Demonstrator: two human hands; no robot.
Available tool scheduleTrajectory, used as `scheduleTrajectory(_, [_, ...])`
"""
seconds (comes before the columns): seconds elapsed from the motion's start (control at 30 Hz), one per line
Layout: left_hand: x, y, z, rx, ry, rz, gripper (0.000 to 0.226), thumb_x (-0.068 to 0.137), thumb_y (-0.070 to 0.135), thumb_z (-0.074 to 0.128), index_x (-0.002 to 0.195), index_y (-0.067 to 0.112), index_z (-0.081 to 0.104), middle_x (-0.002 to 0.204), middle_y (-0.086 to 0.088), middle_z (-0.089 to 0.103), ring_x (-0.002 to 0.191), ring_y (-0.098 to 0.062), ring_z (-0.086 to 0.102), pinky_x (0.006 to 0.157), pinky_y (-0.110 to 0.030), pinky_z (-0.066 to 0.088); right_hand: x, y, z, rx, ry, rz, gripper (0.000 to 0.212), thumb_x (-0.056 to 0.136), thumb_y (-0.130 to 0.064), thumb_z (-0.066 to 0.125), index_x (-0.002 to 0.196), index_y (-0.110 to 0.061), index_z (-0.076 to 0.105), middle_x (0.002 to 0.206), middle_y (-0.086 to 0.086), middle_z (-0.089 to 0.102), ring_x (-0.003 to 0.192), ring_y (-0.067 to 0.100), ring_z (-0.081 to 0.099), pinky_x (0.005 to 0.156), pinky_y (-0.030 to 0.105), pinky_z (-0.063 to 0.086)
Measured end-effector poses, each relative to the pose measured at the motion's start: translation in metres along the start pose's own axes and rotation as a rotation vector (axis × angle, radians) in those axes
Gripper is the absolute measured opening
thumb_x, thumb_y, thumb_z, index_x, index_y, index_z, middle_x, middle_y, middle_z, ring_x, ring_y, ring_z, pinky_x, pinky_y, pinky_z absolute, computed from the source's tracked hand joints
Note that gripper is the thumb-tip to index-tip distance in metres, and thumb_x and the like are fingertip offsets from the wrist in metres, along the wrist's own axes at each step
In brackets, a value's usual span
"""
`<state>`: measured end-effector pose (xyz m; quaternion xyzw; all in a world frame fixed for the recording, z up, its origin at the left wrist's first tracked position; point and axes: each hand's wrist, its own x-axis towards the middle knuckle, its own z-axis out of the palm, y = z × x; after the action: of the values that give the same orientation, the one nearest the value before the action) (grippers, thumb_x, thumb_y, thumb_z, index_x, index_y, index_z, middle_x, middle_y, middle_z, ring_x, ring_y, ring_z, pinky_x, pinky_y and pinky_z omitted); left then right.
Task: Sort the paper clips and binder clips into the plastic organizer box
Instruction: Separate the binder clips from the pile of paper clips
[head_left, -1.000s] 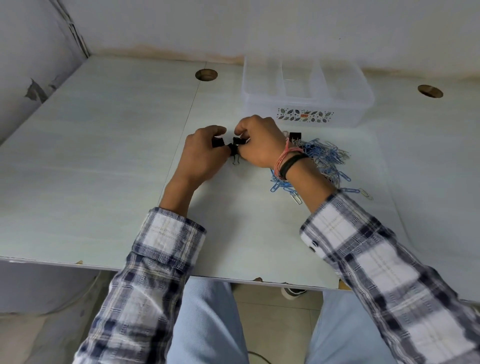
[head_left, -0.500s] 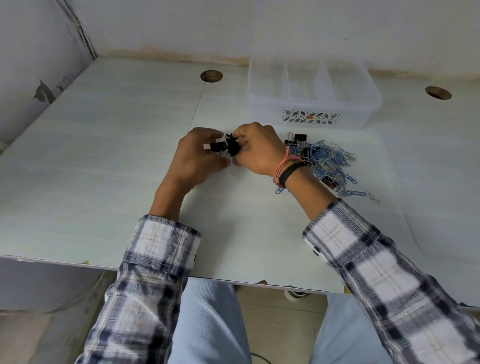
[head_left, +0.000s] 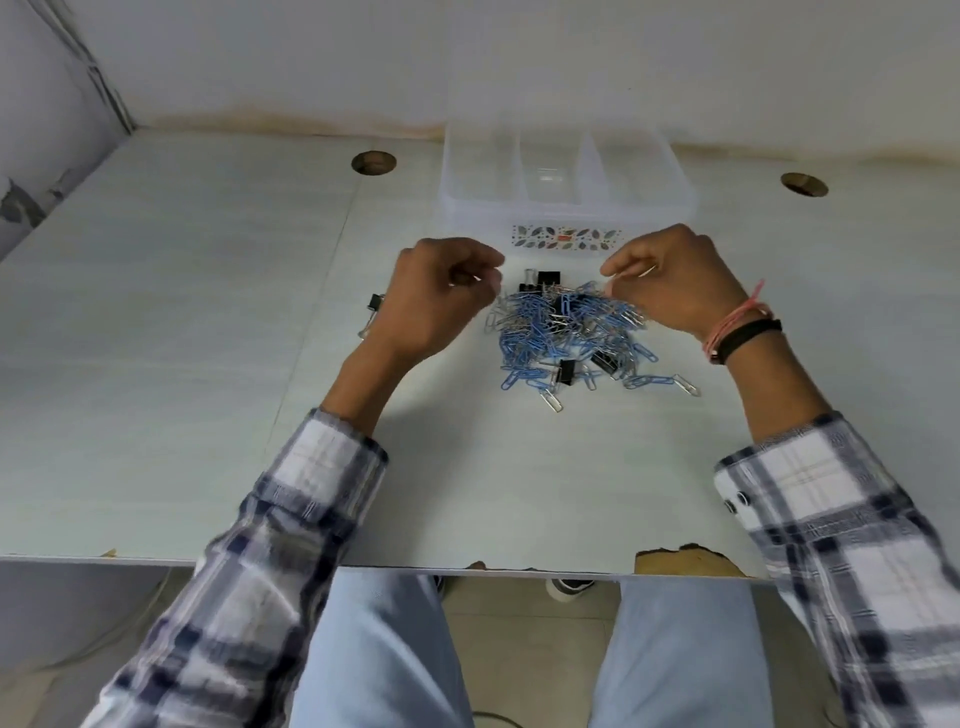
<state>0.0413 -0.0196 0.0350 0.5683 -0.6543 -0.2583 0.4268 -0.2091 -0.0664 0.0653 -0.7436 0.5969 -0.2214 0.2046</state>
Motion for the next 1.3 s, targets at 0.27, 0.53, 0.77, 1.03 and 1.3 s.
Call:
scheduleTrajectory(0.27, [0.047,0.001,0.050,0.310,-0.201,0.046,0.033,0.096,0.000,0.055,0.122,0.007,0.074,0.124,-0.011,0.074,0.104,-0.024,0.070,0.085,-0.014,0.040,0.004,0.005,0.016,-0.072,-0.244,-0.162,0.037,0.094,-0.018,0.065,0.130,-0.019,0.065,0.109,0.010,0.069,0.093,0.016,0.059,0.087,0.025,0.043])
scheduleTrajectory(0.53, [0.041,-0.014,0.039,0.243,-0.277,0.062,0.033,0.093,0.007,0.065,0.124,0.011,0.072,0.121,-0.004,0.073,0.079,-0.019,0.068,0.065,0.000,0.042,0.008,0.029,0.026,0.100,-0.144,-0.150,0.015,0.086,-0.019,0.076,0.100,-0.012,0.075,0.080,-0.012,0.065,0.065,-0.002,0.056,0.066,0.014,0.044])
scheduleTrajectory(0.77, [0.043,-0.020,0.023,0.227,-0.337,0.012,0.041,0.092,0.020,0.072,0.133,0.023,0.066,0.124,0.006,0.069,0.088,-0.017,0.064,0.073,-0.013,0.048,0.007,0.044,0.020,0.354,-0.083,-0.145,0.016,0.088,-0.011,0.074,0.103,-0.008,0.073,0.091,0.009,0.074,0.074,0.010,0.066,0.064,0.011,0.048])
scheduleTrajectory(1.03, [0.044,-0.025,0.018,0.193,-0.390,0.015,0.045,0.093,0.015,0.070,0.136,0.025,0.063,0.123,0.006,0.067,0.086,-0.014,0.059,0.073,-0.012,0.046,0.000,0.036,0.011,0.281,-0.180,-0.195,0.020,0.096,-0.010,0.057,0.101,-0.012,0.077,0.085,-0.006,0.074,0.074,-0.003,0.066,0.067,0.010,0.047])
scheduleTrajectory(1.3, [0.044,-0.031,0.015,0.211,-0.413,0.079,0.035,0.096,0.026,0.070,0.130,0.024,0.068,0.114,0.008,0.069,0.087,-0.004,0.059,0.074,-0.008,0.043,0.002,0.034,0.029,0.006,-0.145,-0.274,0.028,0.089,-0.024,0.072,0.117,-0.021,0.074,0.094,0.001,0.054,0.089,0.012,0.053,0.074,0.007,0.034])
